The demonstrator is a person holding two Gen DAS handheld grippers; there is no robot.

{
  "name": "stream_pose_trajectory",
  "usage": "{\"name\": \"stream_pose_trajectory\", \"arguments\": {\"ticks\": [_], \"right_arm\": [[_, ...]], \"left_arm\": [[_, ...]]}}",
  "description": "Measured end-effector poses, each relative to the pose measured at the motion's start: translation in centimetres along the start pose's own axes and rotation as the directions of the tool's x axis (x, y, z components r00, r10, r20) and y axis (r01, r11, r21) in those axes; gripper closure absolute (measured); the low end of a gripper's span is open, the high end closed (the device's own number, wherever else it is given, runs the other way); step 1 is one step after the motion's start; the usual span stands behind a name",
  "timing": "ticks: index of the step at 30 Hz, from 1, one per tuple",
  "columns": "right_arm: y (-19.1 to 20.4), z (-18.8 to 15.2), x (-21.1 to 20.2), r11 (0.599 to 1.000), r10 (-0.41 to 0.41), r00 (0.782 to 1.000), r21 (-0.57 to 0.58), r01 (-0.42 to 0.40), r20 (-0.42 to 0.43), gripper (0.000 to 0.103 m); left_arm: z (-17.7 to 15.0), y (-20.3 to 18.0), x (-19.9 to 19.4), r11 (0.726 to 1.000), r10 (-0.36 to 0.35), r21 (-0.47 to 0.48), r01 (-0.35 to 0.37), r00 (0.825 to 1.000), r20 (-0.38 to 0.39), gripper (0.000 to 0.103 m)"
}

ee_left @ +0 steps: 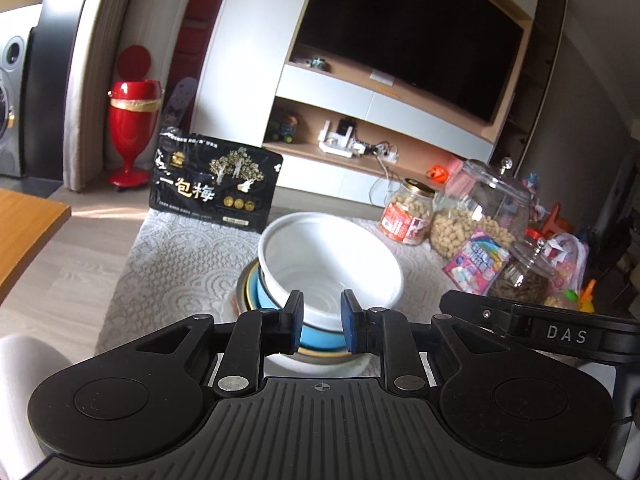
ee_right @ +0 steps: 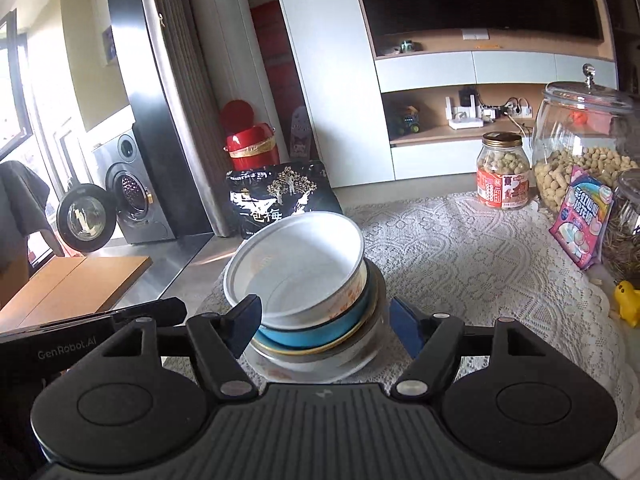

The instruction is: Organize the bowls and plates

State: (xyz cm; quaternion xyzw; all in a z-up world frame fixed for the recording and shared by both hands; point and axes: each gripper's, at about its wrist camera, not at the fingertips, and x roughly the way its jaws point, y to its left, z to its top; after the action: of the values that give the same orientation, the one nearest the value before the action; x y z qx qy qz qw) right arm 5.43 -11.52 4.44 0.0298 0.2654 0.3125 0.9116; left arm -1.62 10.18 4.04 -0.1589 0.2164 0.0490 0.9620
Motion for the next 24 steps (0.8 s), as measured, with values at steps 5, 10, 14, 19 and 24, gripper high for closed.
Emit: {"name": "stream_pose_trajectory", "arguments": {"ticks": [5,10,14,19,24], "right_arm": [[1.2,-5.6,-2.8,0.998,-0.039,0.994,-0.054,0.044,0.105,0.030],[0.5,-7.6,-2.8,0.999,-0.035,0.997,-0.024,0.037,0.070,0.026],[0.1,-8.0,-1.9,0.999,-0.047,0.998,-0.016,0.048,0.036,0.026],[0.5,-8.8,-1.2,0.998,-0.054,0.999,-0.046,0.053,-0.006,0.026],[0.7,-9.2,-0.8,0.997,-0.053,0.998,-0.052,0.051,-0.037,0.026]], "left_arm": [[-6.6,-2.3,-2.1,0.991,0.072,0.104,-0.079,0.995,0.074,0.084],[-8.9,-3.9,-3.6,0.974,0.147,0.166,-0.156,0.987,0.069,0.085],[-9.1,-4.4,-3.8,0.965,0.178,0.183,-0.190,0.981,0.084,0.085],[-9.4,-4.5,-3.0,0.965,0.187,0.183,-0.190,0.982,0.033,0.085],[-9.6,-4.5,-2.6,0.965,0.191,0.184,-0.190,0.982,0.012,0.085]]}}
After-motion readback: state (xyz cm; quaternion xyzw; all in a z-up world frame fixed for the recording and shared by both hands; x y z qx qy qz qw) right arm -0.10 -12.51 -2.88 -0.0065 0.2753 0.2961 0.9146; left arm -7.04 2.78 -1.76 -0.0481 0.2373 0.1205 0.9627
